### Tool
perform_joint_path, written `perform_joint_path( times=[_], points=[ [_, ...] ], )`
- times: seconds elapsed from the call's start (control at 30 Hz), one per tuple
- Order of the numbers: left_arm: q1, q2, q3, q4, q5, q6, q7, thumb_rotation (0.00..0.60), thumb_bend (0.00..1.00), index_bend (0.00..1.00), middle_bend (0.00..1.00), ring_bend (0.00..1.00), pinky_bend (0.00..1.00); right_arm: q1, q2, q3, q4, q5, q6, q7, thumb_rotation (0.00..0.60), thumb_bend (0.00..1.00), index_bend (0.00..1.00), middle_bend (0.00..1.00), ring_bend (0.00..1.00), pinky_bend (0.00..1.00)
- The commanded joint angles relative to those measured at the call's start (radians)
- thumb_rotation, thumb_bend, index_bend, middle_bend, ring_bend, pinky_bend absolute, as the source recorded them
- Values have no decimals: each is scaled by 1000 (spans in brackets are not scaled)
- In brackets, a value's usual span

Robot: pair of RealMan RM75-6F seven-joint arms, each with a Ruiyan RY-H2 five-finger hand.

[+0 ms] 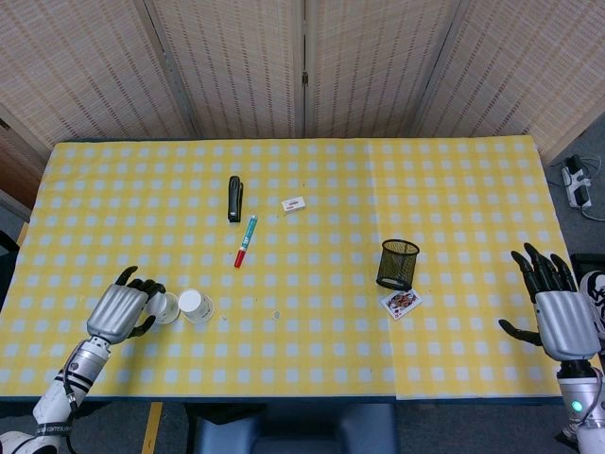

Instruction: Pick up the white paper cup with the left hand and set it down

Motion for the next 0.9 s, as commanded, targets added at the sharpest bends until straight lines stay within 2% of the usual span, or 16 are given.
perform_joint_path(
  times=[0.03, 0.4, 0.67, 0.9],
  points=[
    [-1, 0, 0, -4, -6, -5, 5, 600, 464, 318, 394, 345, 129, 0, 0, 0, 0, 0, 0, 0, 600, 58, 0, 0, 88, 0],
    [4, 3, -3, -15, -15, 6, 17, 600, 463, 125, 284, 272, 115, 0, 0, 1, 3, 5, -3, 3, 600, 59, 0, 0, 86, 0],
    [22, 40, -7, -66, -16, 38, 7, 600, 463, 103, 258, 251, 109, 6, -1, 4, 8, 13, -14, 7, 600, 58, 0, 0, 84, 0],
    [72, 71, -59, -83, -41, 151, -78, 600, 465, 106, 222, 222, 107, 16, 3, 7, 22, 36, -48, 49, 600, 58, 0, 0, 89, 0]
  ],
)
